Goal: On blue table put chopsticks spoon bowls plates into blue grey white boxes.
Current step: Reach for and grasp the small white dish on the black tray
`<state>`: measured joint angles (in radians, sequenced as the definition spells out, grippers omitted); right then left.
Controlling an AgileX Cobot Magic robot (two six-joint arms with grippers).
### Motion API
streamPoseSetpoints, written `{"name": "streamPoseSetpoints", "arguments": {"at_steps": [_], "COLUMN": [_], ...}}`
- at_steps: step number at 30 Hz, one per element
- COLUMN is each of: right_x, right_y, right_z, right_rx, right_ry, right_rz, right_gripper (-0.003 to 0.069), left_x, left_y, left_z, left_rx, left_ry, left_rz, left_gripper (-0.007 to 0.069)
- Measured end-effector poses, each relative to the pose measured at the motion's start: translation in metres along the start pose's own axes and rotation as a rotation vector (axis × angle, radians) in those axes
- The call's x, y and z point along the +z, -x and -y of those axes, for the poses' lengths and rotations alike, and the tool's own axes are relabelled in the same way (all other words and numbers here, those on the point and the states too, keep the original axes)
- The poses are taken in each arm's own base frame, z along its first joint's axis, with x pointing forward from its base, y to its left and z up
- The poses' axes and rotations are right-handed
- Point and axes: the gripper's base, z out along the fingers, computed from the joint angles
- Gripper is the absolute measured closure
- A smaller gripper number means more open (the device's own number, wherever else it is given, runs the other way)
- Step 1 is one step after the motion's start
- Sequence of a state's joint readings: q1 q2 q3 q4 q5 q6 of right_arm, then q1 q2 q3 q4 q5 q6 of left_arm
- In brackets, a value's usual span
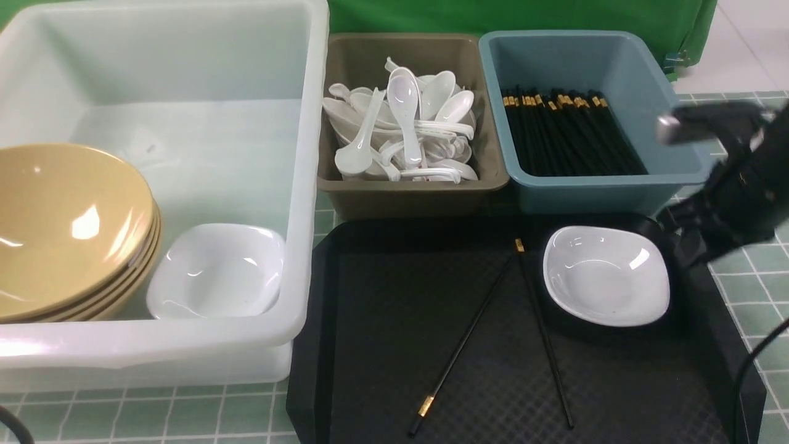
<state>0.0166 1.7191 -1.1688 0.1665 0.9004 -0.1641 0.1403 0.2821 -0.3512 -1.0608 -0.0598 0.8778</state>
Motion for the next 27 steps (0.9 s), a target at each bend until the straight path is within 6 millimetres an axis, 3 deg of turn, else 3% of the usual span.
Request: {"name": "streamPoseSetpoints", "arguments": {"at_steps": [3,9,12,19,21,22,26,27], "right_x": [0.017,0.031,0.052,0.055,0.043,0.036,0.002,-0.015], "right_y": [-0.012,-0.010,-0.009,-0.006,-0.007,-0.008,-0.010,-0.007], "right_z": [0.005,0.002,-0.001,-0.006,-0.011,-0.012,-0.022,-0.031], "right_rx": [0.071,0.146,0.180,0.137,0.070,0.042,-0.127,-0.197], "right_ry": [0.043,0.103,0.166,0.231,0.265,0.271,0.278,0.290], "right_rz": [0.024,0.059,0.030,0.057,0.078,0.086,0.136,0.180], "right_gripper": [0.0276,0.0247,0.0282,0.0444,0.0552,0.0571,0.0594,0.0594], "left_x": [0.000,0.000,0.000,0.000,0.000,0.000,0.000,0.000], "left_y": [0.000,0.001,0.001,0.001,0.001,0.001,0.001,0.001], "left_z": [0.000,-0.001,-0.001,-0.001,-0.001,-0.001,-0.001,-0.001], "left_rx": [-0.001,-0.002,-0.005,-0.010,-0.011,-0.011,-0.012,-0.012], "left_ry": [0.003,0.009,0.010,0.012,0.013,0.013,0.013,0.013], "left_rz": [0.003,0.007,0.008,0.009,0.009,0.009,0.009,0.009], "left_gripper": [0.0622,0.0622,0.0622,0.0622,0.0622,0.0622,0.0622,0.0622]}}
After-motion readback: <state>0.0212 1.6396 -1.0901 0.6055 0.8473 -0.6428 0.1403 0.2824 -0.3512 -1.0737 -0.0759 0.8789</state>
